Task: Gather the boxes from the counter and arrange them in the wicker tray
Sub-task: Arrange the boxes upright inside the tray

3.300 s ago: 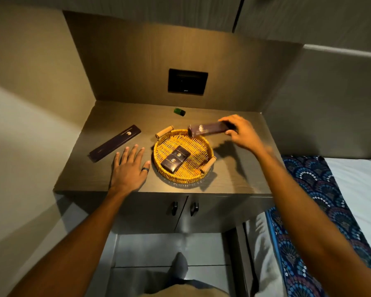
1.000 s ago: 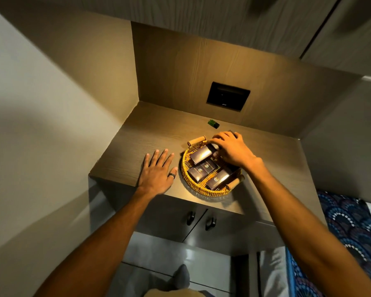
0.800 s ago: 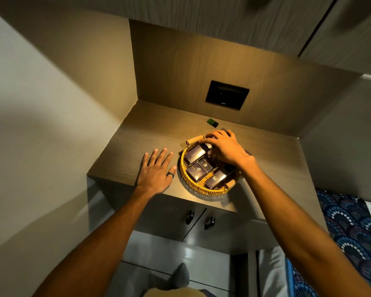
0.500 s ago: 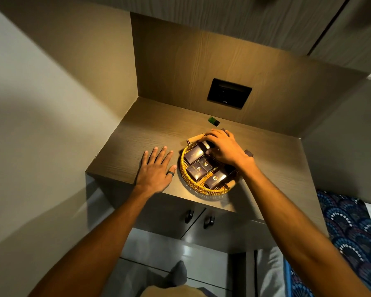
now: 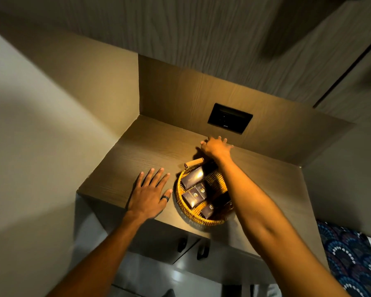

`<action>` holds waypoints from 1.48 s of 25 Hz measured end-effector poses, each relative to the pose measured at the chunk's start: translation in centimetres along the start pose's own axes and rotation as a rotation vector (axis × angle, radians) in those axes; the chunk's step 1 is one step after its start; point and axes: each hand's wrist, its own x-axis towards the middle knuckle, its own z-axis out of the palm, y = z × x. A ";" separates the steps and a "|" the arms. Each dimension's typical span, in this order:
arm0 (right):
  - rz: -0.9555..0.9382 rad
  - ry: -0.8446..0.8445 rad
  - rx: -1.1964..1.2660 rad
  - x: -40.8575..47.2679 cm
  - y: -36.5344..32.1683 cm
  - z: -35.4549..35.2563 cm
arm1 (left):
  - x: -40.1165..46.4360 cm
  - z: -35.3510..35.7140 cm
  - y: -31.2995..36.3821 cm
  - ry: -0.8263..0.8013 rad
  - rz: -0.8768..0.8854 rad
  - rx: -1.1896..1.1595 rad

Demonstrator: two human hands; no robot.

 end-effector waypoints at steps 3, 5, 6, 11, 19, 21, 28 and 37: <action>0.008 0.031 0.057 1.2 -0.5 0.1 | 0.2 -0.1 -0.1 -0.004 -0.013 -0.007; -0.002 0.122 0.068 1.8 -0.1 0.3 | 0.0 0.0 0.0 0.000 -0.015 -0.014; -0.006 0.170 0.068 2.1 0.2 0.4 | 0.0 0.0 0.0 0.008 -0.013 -0.029; -0.149 0.290 0.223 1.4 1.5 -2.2 | 0.3 -0.7 0.1 0.014 -0.028 -0.046; -0.412 0.262 0.294 -9.0 8.7 -1.5 | -2.1 -0.1 -0.2 0.010 0.028 -0.015; -0.410 0.138 0.168 -10.0 9.4 -0.4 | -1.6 -0.3 -0.4 0.007 0.025 0.003; -0.338 -0.003 -0.064 -10.0 9.6 2.9 | -1.2 -0.2 0.2 -0.017 0.037 -0.001; -0.368 -0.013 -0.074 -8.7 8.8 3.2 | -0.4 -0.2 0.3 -0.023 0.024 -0.004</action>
